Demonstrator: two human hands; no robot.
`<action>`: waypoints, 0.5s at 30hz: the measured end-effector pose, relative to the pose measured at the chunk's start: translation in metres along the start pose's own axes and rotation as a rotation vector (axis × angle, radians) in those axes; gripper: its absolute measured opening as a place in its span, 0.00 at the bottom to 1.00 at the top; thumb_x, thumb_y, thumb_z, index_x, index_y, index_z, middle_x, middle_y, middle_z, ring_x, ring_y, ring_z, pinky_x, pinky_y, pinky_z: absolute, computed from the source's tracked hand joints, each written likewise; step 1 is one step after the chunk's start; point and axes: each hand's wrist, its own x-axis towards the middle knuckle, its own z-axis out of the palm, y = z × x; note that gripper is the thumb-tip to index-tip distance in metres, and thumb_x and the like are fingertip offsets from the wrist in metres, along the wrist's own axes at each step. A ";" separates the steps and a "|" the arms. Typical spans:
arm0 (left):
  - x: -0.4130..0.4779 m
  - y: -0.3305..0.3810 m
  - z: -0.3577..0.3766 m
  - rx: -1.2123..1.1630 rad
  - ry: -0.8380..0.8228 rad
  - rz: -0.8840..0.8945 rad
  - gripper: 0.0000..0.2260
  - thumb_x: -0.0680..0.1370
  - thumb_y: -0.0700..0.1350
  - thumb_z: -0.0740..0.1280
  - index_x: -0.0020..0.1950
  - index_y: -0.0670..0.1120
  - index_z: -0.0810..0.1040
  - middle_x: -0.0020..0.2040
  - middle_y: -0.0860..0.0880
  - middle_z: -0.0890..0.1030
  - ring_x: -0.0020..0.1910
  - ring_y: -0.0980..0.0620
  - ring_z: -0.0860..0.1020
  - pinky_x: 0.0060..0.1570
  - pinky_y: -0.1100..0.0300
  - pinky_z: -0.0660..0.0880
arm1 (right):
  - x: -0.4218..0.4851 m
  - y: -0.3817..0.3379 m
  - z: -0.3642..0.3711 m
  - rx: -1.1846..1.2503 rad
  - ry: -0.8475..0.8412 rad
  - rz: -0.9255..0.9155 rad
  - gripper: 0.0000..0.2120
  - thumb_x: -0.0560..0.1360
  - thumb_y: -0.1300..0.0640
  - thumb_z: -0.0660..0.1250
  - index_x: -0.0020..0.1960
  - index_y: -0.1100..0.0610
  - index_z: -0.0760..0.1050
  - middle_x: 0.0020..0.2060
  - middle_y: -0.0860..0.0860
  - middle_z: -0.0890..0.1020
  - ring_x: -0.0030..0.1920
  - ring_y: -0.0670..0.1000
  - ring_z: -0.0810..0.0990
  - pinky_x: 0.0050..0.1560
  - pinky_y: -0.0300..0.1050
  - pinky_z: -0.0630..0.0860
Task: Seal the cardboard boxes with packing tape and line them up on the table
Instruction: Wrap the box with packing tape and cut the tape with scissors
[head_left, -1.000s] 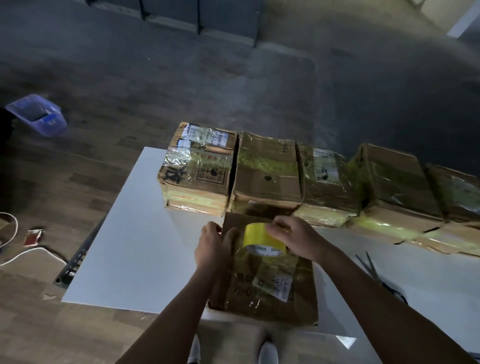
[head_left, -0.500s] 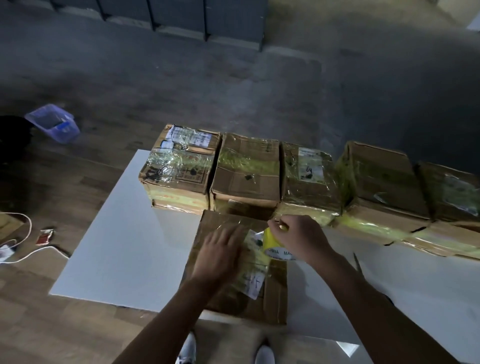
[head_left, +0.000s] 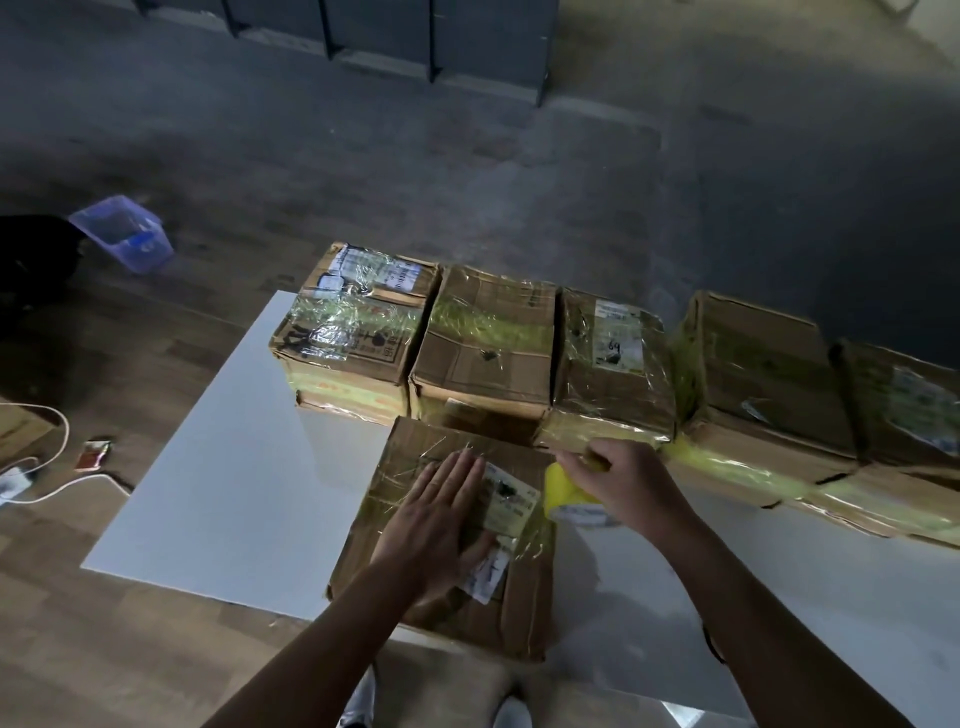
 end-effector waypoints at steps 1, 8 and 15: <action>0.000 0.000 -0.001 0.008 -0.005 -0.005 0.35 0.79 0.65 0.47 0.79 0.48 0.41 0.78 0.48 0.41 0.77 0.51 0.38 0.74 0.55 0.38 | -0.001 0.004 0.000 -0.052 -0.004 0.007 0.23 0.74 0.45 0.68 0.27 0.50 0.62 0.21 0.45 0.63 0.23 0.44 0.61 0.28 0.42 0.59; 0.002 0.002 0.000 0.097 0.034 0.045 0.30 0.79 0.62 0.55 0.78 0.53 0.55 0.76 0.39 0.59 0.75 0.42 0.57 0.71 0.49 0.53 | -0.001 0.017 0.012 -0.298 -0.035 0.059 0.21 0.74 0.44 0.67 0.29 0.54 0.66 0.22 0.47 0.64 0.27 0.50 0.66 0.32 0.42 0.61; 0.012 0.026 -0.007 0.198 -0.153 -0.071 0.32 0.78 0.59 0.45 0.78 0.43 0.56 0.78 0.38 0.52 0.77 0.37 0.53 0.70 0.34 0.52 | -0.003 0.025 0.031 -0.324 -0.087 0.150 0.25 0.75 0.45 0.65 0.27 0.53 0.59 0.23 0.49 0.62 0.28 0.50 0.63 0.30 0.43 0.59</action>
